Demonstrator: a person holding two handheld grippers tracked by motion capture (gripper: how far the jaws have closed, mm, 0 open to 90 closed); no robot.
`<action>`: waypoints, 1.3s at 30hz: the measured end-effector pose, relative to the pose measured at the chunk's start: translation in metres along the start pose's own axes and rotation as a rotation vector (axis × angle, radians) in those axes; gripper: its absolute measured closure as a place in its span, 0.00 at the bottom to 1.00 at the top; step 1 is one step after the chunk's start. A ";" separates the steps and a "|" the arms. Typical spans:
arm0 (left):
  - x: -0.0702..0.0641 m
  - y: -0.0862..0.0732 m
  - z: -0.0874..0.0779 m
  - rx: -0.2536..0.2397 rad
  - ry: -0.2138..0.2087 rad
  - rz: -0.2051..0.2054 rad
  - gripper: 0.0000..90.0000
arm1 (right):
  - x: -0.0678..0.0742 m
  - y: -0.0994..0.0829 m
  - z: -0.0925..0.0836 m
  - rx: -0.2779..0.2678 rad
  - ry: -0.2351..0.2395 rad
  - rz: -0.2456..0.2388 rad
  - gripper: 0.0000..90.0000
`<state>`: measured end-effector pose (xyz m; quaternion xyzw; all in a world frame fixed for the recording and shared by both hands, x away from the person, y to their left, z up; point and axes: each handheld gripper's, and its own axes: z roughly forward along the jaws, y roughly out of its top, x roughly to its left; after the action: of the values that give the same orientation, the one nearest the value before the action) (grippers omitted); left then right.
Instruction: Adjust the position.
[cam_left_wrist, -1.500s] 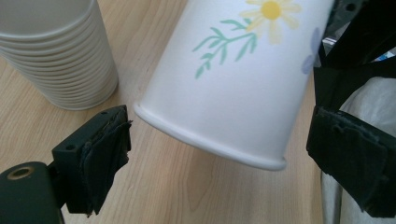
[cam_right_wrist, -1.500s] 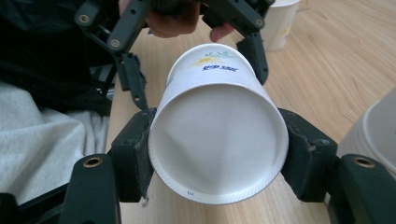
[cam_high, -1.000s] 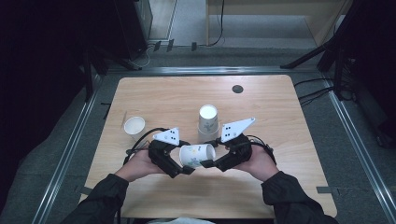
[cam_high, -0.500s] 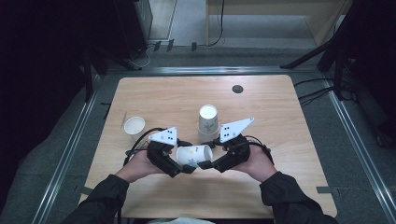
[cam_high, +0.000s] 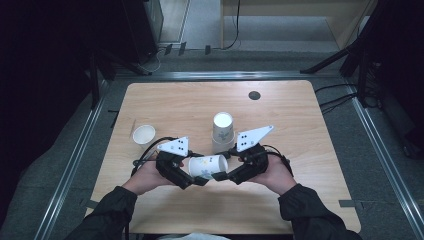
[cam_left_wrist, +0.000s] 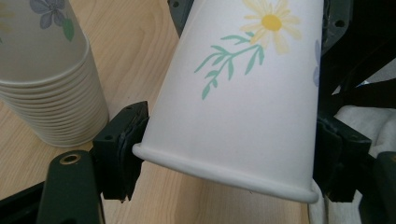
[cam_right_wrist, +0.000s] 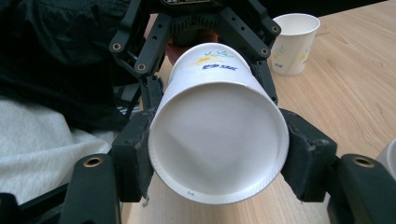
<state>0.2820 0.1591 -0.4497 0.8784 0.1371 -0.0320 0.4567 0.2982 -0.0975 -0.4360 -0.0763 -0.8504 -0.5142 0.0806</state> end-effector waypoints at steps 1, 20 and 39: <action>0.000 0.000 0.000 -0.002 0.000 -0.001 0.26 | 0.000 0.000 0.000 -0.001 0.002 0.002 0.39; 0.009 0.004 0.000 0.209 0.040 0.030 0.26 | -0.003 -0.013 0.006 0.071 -0.088 -0.006 0.24; 0.000 0.013 0.033 0.425 0.035 0.107 0.27 | 0.000 -0.025 0.025 0.184 -0.095 -0.028 0.24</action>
<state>0.2876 0.1253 -0.4579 0.9614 0.0882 -0.0205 0.2597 0.2914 -0.0865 -0.4692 -0.0813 -0.8979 -0.4307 0.0396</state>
